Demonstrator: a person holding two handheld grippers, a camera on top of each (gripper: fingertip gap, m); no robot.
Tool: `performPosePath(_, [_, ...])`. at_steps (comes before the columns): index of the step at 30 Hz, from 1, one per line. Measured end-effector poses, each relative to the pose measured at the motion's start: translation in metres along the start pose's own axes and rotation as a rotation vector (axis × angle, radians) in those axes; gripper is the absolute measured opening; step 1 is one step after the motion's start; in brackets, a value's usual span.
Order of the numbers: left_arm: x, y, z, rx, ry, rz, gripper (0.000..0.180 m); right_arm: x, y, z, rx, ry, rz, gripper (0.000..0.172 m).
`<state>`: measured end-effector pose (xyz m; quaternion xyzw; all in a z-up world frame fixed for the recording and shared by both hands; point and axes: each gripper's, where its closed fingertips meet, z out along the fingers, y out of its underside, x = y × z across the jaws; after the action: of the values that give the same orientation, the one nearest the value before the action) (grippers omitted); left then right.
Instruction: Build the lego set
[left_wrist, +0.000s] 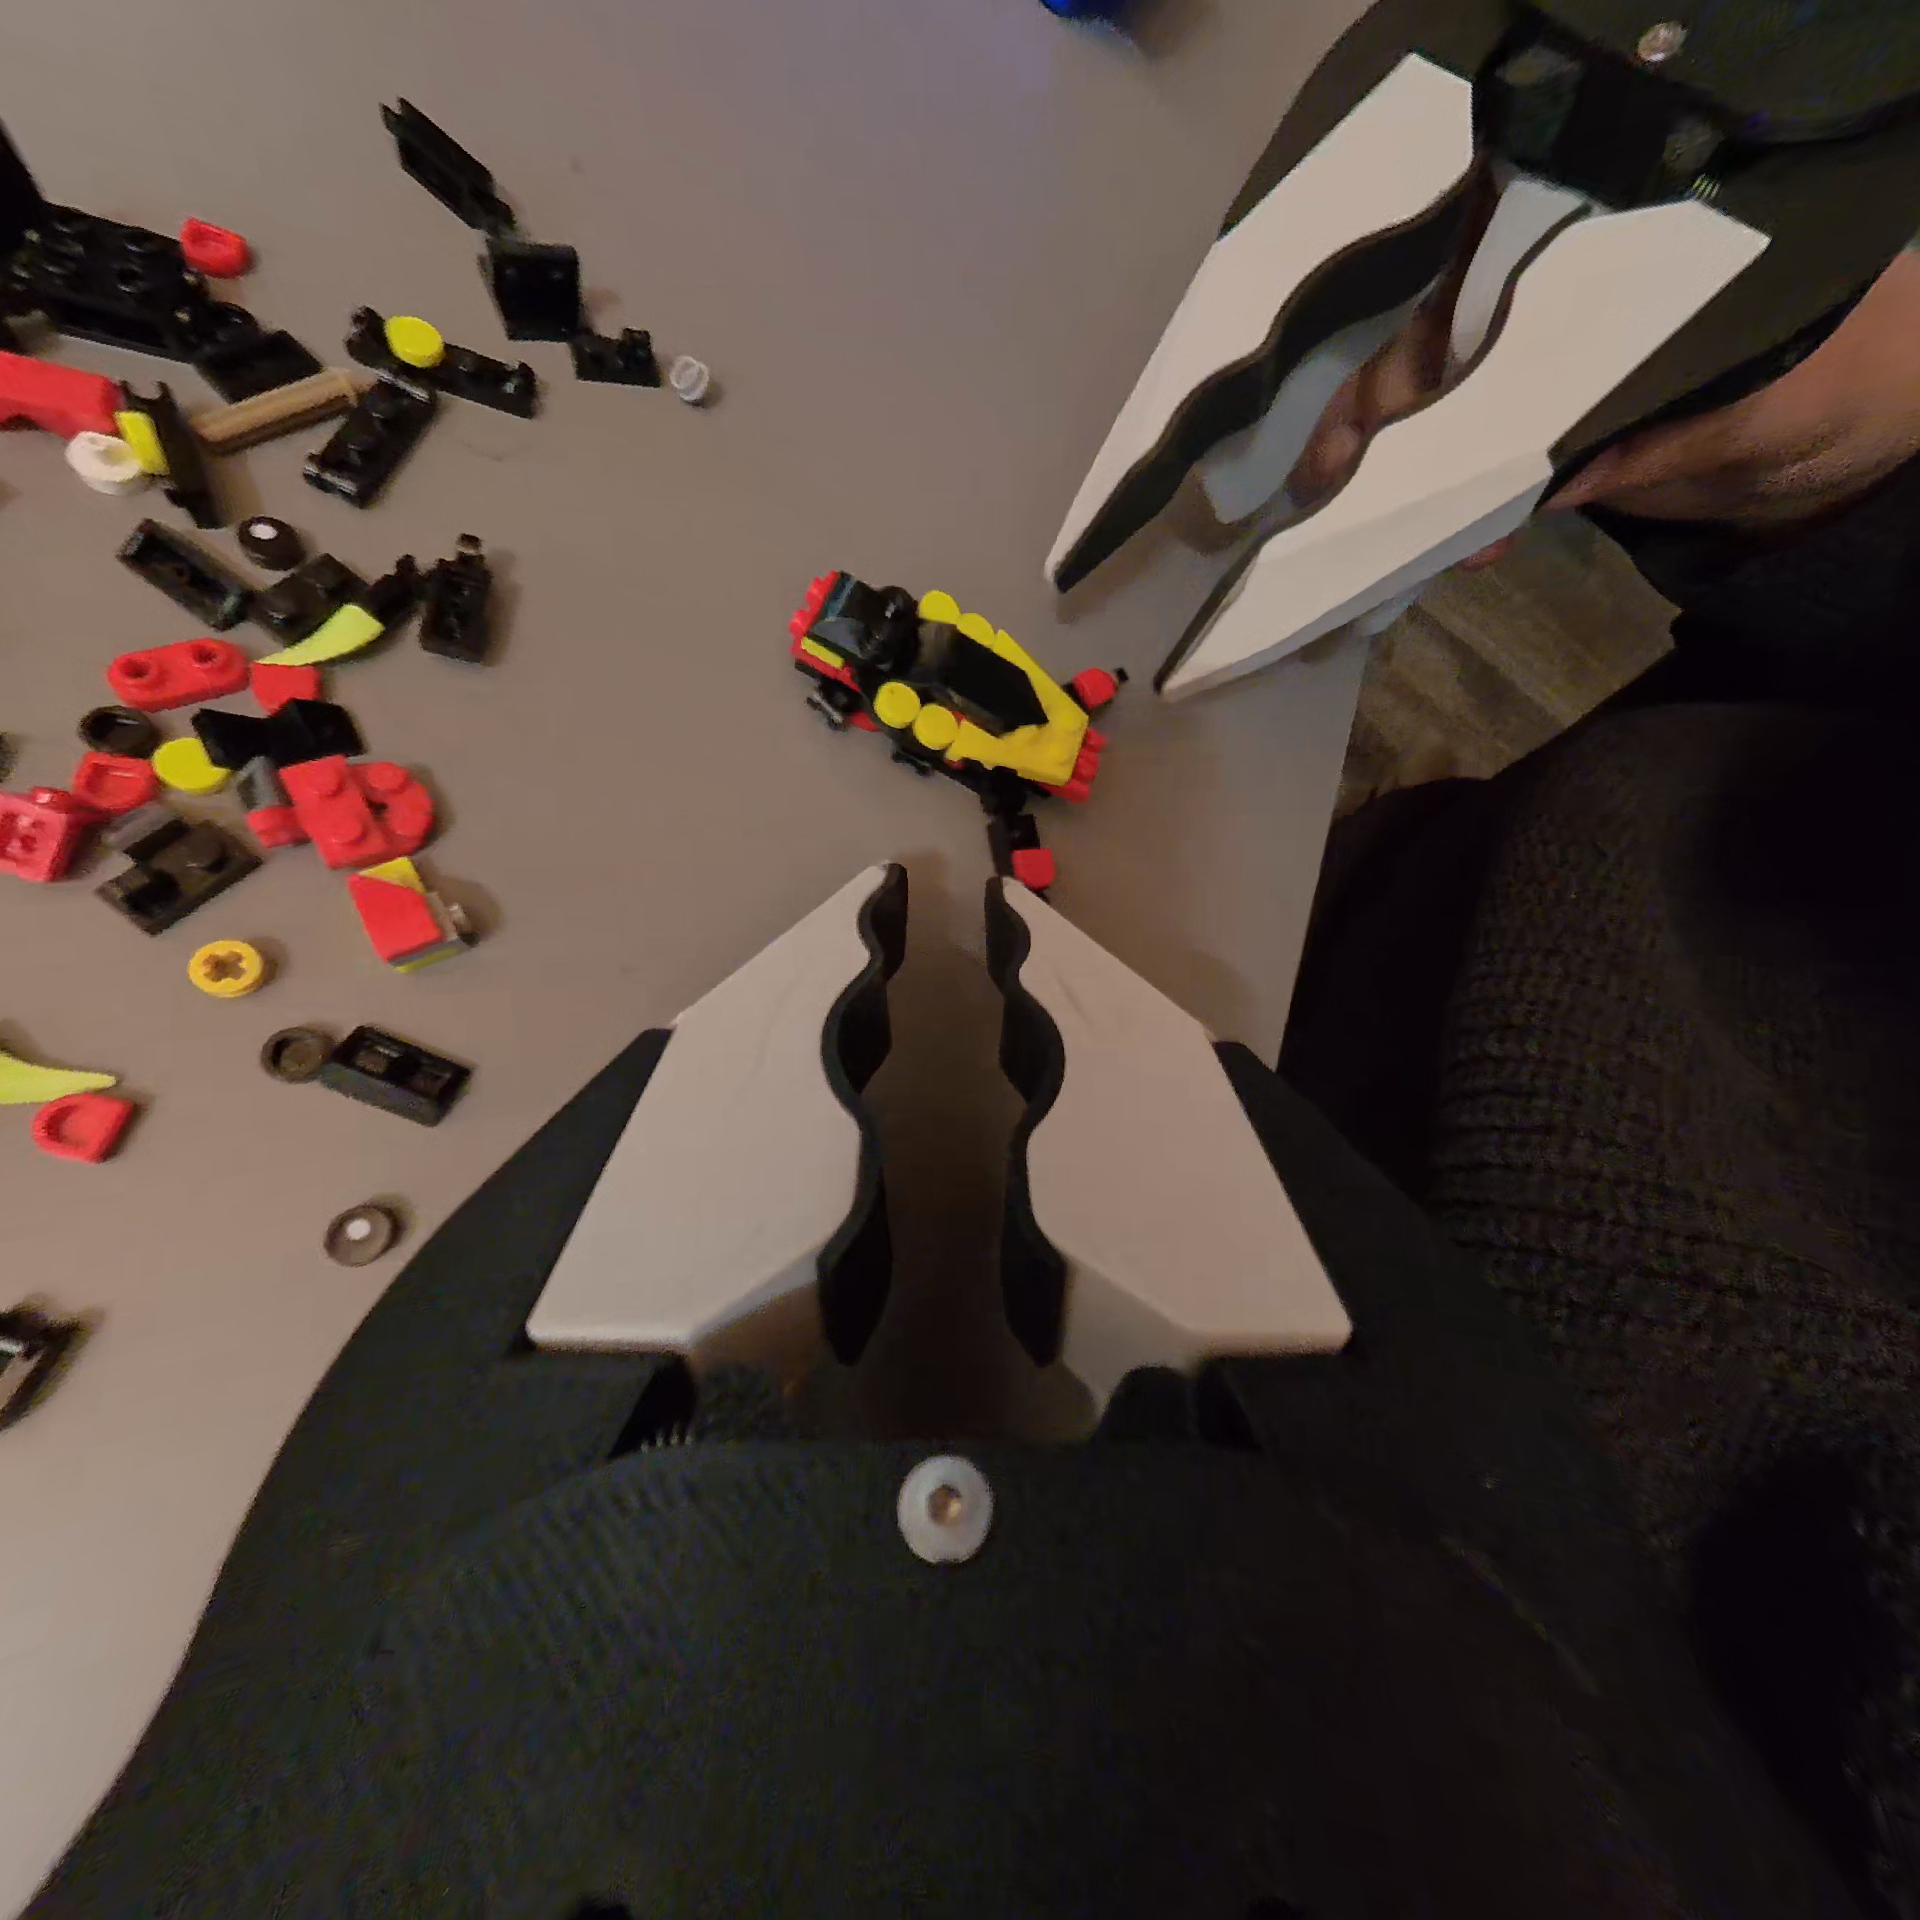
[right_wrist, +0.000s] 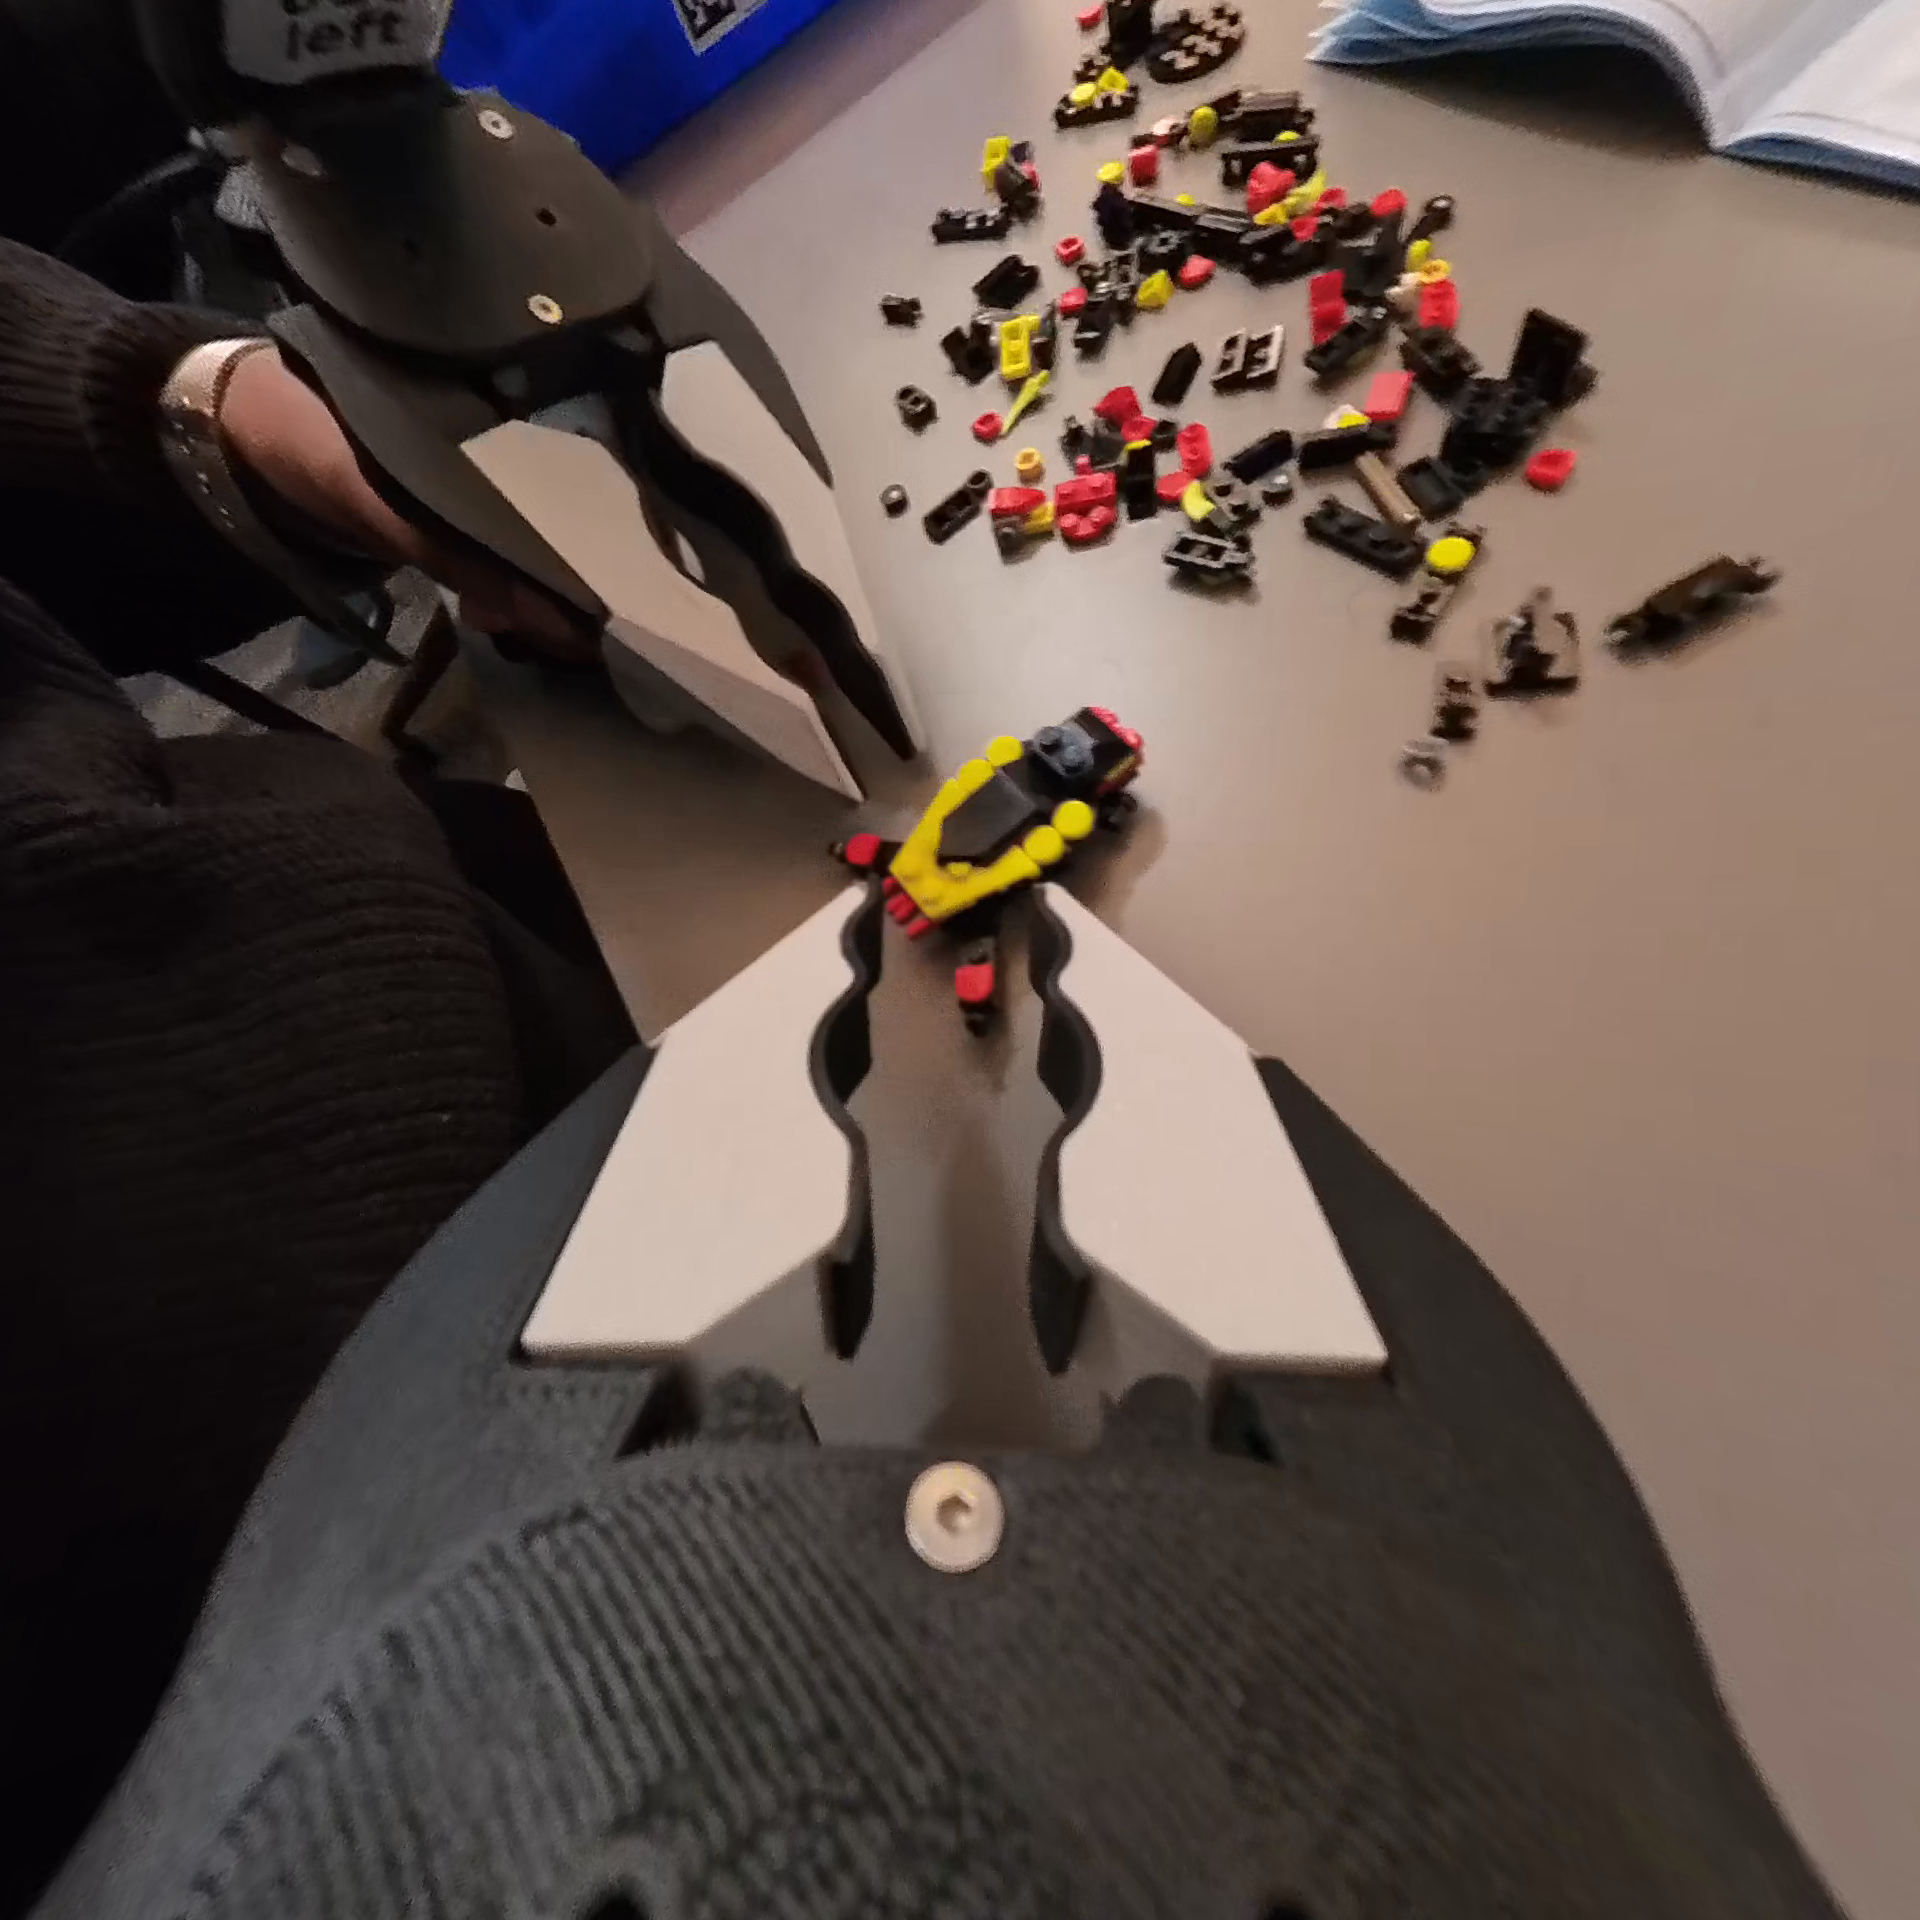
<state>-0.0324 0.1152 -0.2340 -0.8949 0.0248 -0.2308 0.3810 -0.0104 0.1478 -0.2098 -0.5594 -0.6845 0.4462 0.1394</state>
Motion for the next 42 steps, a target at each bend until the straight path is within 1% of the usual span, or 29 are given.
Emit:
performPosePath(1, [0.002, 0.002, 0.001, -0.012, 0.000, 0.013, 0.013, -0.002, 0.001, 0.003, -0.011, 0.003, -0.013, 0.028])
performPosePath(5, [0.008, 0.006, 0.005, -0.042, -0.010, 0.079, 0.015, -0.001, 0.003, 0.013, -0.050, 0.057, -0.052, 0.034])
performPosePath(8, [0.011, 0.008, 0.007, -0.059, -0.016, 0.114, 0.016, 0.005, -0.001, 0.019, -0.051, 0.080, 0.000, 0.039])
performPosePath(11, [0.017, 0.009, 0.009, -0.063, 0.002, 0.123, 0.016, 0.009, 0.007, 0.025, -0.098, 0.079, 0.045, 0.043])
performPosePath(13, [0.021, 0.009, 0.011, -0.064, 0.017, 0.121, 0.016, 0.011, 0.009, 0.026, -0.106, 0.076, 0.062, 0.037])
performPosePath(15, [0.024, 0.009, 0.012, -0.064, 0.022, 0.129, 0.017, 0.008, 0.008, 0.026, -0.099, 0.038, 0.103, 0.025])
performPosePath(17, [0.025, 0.008, 0.011, -0.054, 0.020, 0.141, 0.017, 0.007, 0.008, 0.025, -0.087, 0.002, 0.158, 0.024])
performPosePath(20, [0.026, 0.003, 0.009, -0.017, 0.022, 0.141, 0.017, 0.005, -0.004, 0.018, -0.001, -0.075, 0.249, 0.024])
performPosePath(23, [0.027, -0.008, 0.002, 0.056, 0.043, 0.110, 0.020, -0.002, -0.028, 0.003, 0.155, -0.198, 0.327, 0.024])
performPosePath(27, [0.042, -0.037, -0.017, 0.236, 0.159, 0.059, 0.029, -0.010, -0.053, -0.019, 0.330, -0.353, 0.411, 0.023])
performPosePath(29, [0.047, -0.049, -0.027, 0.315, 0.203, 0.038, 0.032, -0.012, -0.062, -0.028, 0.395, -0.401, 0.430, 0.023])
performPosePath(31, [0.048, -0.056, -0.035, 0.370, 0.222, 0.029, 0.034, -0.014, -0.067, -0.034, 0.429, -0.408, 0.404, 0.023])
performPosePath(33, [0.049, -0.061, -0.040, 0.409, 0.229, 0.028, 0.039, -0.017, -0.068, -0.035, 0.428, -0.383, 0.340, 0.023])
performPosePath(34, [0.049, -0.063, -0.041, 0.422, 0.225, 0.029, 0.046, -0.019, -0.068, -0.035, 0.422, -0.369, 0.302, 0.023])
performPosePath(37, [0.048, -0.066, -0.043, 0.448, 0.198, 0.056, 0.074, -0.028, -0.067, -0.034, 0.400, -0.335, 0.190, 0.023])
performPosePath(39, [0.050, -0.066, -0.044, 0.451, 0.189, 0.090, 0.085, -0.034, -0.065, -0.032, 0.381, -0.321, 0.132, 0.023])
performPosePath(42, [0.056, -0.063, -0.044, 0.443, 0.198, 0.145, 0.087, -0.042, -0.060, -0.030, 0.346, -0.332, 0.083, 0.023])
